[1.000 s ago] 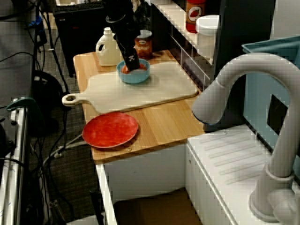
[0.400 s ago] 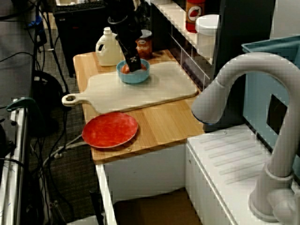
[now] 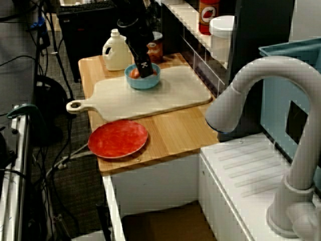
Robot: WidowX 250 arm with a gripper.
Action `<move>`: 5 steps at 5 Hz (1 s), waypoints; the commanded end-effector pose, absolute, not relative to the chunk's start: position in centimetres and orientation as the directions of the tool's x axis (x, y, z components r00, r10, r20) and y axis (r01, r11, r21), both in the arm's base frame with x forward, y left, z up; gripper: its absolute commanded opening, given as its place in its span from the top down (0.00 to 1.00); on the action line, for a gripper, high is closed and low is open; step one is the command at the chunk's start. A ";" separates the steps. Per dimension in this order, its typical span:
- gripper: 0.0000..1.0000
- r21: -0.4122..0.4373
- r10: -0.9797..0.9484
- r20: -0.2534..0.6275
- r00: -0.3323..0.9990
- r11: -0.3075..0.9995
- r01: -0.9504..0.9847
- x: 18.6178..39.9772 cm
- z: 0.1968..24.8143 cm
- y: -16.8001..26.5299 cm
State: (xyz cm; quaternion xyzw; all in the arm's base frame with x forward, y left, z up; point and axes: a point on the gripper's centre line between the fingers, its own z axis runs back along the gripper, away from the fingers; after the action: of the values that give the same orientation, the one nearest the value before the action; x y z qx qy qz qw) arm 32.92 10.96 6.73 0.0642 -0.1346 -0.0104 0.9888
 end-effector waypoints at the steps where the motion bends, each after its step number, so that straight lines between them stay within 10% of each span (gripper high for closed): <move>1: 0.00 0.167 -0.080 0.270 0.960 0.985 0.035 32.2 6.6 11.6; 3: 0.00 0.164 -0.080 0.258 0.963 0.986 0.038 32.0 6.6 11.8; 4: 1.00 0.152 -0.064 0.259 0.964 0.988 0.025 32.1 7.0 12.1; 5: 1.00 0.143 -0.048 0.269 0.962 0.990 0.009 32.2 7.6 12.5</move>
State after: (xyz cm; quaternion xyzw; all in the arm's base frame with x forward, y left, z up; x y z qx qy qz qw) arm 31.68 11.60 6.00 0.0603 -0.1143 -0.0139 0.9915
